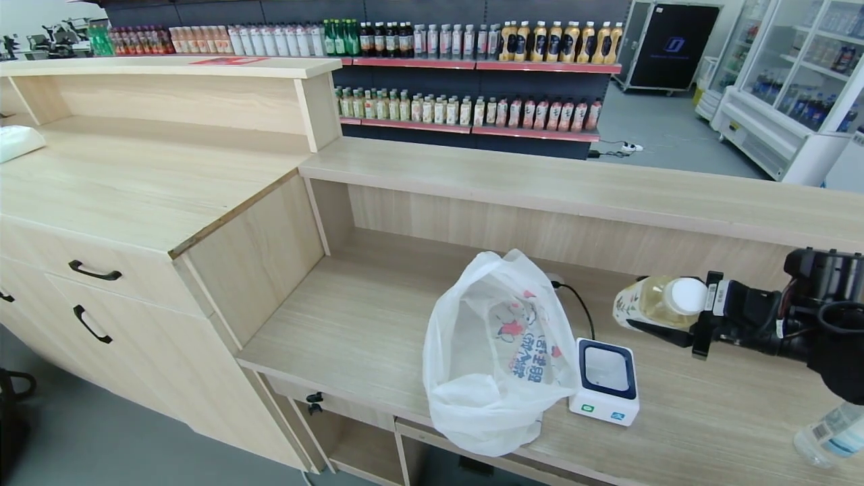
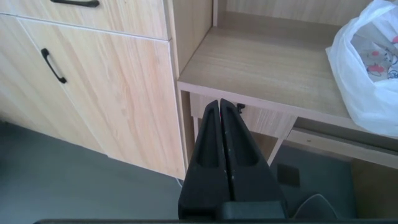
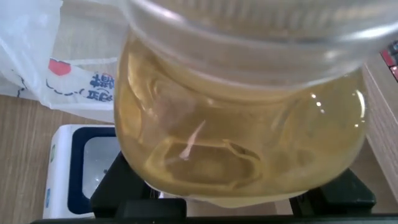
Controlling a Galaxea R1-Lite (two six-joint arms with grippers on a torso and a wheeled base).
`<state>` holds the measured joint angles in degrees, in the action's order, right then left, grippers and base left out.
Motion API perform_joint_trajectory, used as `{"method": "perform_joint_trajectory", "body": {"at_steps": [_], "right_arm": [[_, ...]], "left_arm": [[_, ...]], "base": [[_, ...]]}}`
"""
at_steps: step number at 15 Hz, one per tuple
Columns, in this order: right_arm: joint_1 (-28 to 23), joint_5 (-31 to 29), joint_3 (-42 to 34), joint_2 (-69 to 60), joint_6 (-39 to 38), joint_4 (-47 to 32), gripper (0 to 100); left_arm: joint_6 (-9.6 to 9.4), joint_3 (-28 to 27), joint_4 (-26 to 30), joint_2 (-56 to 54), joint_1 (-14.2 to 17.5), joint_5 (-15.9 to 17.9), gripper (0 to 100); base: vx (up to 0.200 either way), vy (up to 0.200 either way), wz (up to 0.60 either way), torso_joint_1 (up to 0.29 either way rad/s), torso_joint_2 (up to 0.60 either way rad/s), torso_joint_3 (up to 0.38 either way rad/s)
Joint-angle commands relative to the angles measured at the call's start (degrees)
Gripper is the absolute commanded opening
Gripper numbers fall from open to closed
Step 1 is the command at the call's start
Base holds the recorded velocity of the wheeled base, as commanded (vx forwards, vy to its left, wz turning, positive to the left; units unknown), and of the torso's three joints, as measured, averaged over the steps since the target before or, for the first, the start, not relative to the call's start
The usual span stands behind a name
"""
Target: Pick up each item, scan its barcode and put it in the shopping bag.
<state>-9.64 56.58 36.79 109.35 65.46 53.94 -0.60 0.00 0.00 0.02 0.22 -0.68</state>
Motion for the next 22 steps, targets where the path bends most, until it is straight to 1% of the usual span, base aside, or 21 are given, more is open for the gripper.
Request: {"method": "perform_joint_trajectory", "body": {"at_steps": [1,7,11,22], "right_arm": [[0.06,0.29,2.50,4.03,0.45,0.37,0],[0.33,1.69,3.02,8.07,1.60,0.11,0],[2.52,2.13,3.20,9.21,1.60,0.29,0],[2.52,2.13,3.64,9.74,3.09,-0.07,0]], "left_arm": [[-0.02,0.00,0.00,-0.02,0.04,-0.02,0],[-0.02,0.00,0.00,-0.02,0.04,-0.02,0],[-0.02,0.00,0.00,-0.02,0.04,-0.02,0],[-0.02,0.00,0.00,-0.02,-0.04,-0.02,0]], "base": [[0.000,0.000,0.00,0.000,0.00,0.000],[0.000,0.000,0.00,0.000,0.00,0.000],[0.000,0.000,0.00,0.000,0.00,0.000],[0.000,0.000,0.00,0.000,0.00,0.000]]}}
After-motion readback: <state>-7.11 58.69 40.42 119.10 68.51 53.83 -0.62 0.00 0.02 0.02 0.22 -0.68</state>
